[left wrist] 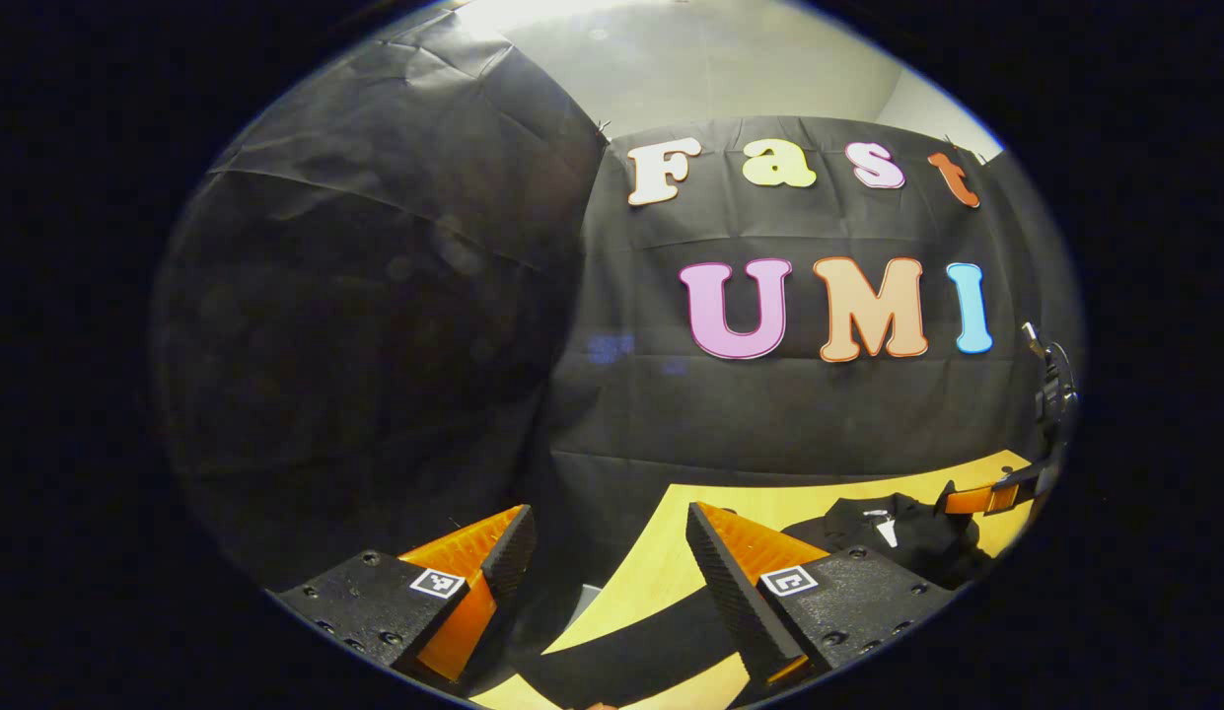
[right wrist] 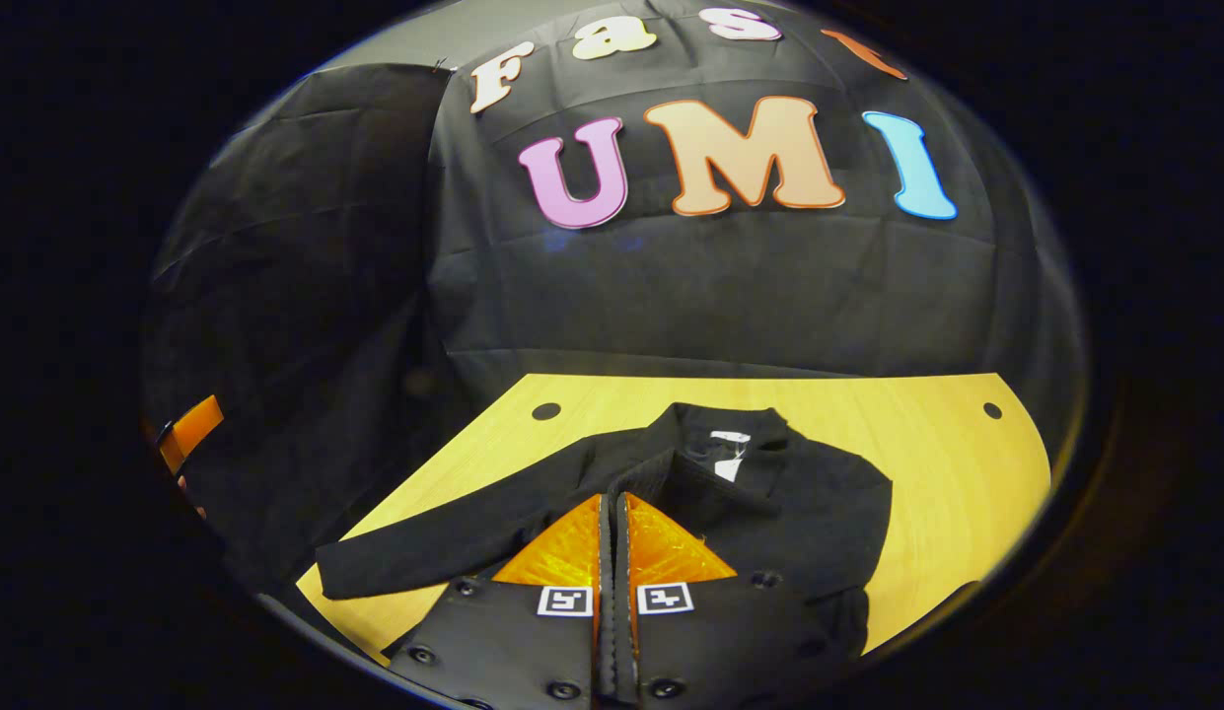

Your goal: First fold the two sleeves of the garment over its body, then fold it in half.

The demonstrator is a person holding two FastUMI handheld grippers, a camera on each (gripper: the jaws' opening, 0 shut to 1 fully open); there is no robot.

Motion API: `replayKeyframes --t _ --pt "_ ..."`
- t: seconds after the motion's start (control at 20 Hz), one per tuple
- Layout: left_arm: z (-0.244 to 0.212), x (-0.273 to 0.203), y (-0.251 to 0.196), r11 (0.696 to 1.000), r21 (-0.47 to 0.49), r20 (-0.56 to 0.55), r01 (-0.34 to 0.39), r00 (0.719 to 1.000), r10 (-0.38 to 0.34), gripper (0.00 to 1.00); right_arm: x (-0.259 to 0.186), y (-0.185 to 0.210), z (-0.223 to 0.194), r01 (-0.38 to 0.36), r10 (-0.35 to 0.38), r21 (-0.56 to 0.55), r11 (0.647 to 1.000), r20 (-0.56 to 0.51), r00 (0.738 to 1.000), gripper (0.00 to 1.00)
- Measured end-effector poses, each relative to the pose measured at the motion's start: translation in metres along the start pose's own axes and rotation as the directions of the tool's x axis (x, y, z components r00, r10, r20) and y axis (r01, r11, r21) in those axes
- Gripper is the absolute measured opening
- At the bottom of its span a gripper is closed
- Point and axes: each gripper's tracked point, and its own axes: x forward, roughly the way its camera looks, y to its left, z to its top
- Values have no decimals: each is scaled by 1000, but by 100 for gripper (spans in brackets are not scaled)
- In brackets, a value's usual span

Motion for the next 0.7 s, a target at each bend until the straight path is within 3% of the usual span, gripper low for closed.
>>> replayKeyframes --t 0.25,0.45,0.7 --pt "-25 1 29 1000 10 -43 -14 999 15 93 27 25 -11 4 -5 -19 1000 -58 998 2" --pt "-63 1 35 999 38 -125 5 992 0 94 28 32 5 32 -32 0 1000 3 999 100" --pt "-118 2 34 1000 5 -251 11 968 -10 94 14 17 8 76 -76 -5 997 18 997 98"
